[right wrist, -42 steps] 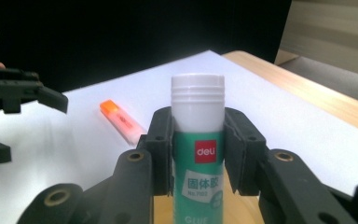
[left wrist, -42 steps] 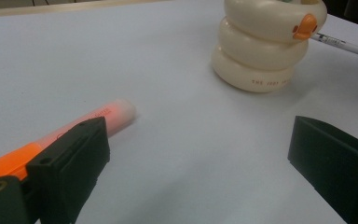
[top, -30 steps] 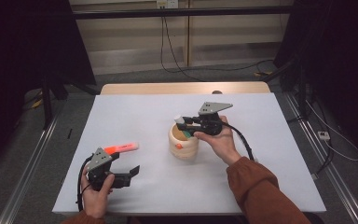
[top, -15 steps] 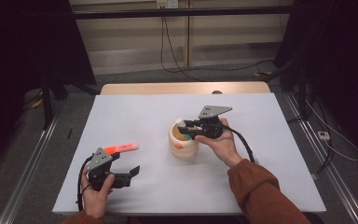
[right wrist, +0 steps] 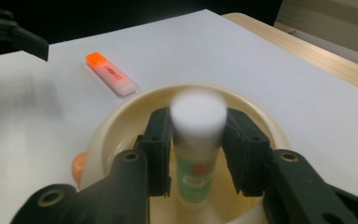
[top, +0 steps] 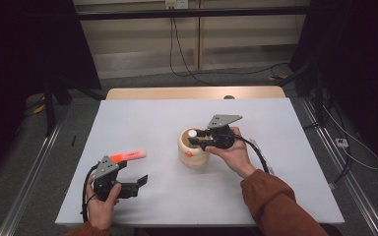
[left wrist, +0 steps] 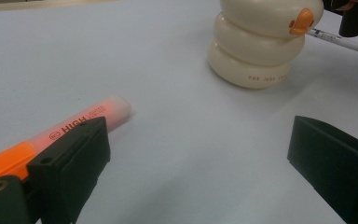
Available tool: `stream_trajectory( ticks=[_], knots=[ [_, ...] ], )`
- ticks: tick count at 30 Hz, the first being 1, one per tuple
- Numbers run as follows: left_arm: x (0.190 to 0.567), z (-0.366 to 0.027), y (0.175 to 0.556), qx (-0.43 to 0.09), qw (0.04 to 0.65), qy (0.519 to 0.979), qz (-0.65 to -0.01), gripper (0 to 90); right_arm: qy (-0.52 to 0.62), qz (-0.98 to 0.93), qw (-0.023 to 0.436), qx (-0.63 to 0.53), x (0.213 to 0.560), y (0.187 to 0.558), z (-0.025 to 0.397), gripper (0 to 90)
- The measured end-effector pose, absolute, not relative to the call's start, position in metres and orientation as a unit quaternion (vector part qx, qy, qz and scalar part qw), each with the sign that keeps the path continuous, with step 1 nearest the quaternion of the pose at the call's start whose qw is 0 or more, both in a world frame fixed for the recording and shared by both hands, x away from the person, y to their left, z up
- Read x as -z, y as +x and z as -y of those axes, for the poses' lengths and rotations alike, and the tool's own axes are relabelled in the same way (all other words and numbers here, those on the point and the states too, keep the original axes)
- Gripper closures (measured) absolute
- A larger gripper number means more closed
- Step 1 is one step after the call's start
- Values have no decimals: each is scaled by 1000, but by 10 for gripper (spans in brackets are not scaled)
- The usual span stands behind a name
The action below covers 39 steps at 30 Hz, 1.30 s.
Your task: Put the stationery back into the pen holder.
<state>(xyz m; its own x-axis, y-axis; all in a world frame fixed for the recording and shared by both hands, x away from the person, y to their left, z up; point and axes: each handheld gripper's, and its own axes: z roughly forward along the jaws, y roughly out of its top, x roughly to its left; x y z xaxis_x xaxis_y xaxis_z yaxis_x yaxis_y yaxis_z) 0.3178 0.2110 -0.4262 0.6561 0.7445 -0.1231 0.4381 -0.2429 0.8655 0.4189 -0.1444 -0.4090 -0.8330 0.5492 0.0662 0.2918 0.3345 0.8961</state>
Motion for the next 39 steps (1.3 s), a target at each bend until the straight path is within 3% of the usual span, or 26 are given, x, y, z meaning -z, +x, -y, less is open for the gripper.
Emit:
stream_trajectory(
  ticks=[18, 39],
  knots=[
    [426, -211, 318, -158, 480, 774, -381, 55, 289, -788, 133, -528, 392, 415, 161, 173],
    [427, -211, 319, -158, 478, 775, -382, 55, 346, -781, 158, -497, 376, 390, 250, 84]
  ],
)
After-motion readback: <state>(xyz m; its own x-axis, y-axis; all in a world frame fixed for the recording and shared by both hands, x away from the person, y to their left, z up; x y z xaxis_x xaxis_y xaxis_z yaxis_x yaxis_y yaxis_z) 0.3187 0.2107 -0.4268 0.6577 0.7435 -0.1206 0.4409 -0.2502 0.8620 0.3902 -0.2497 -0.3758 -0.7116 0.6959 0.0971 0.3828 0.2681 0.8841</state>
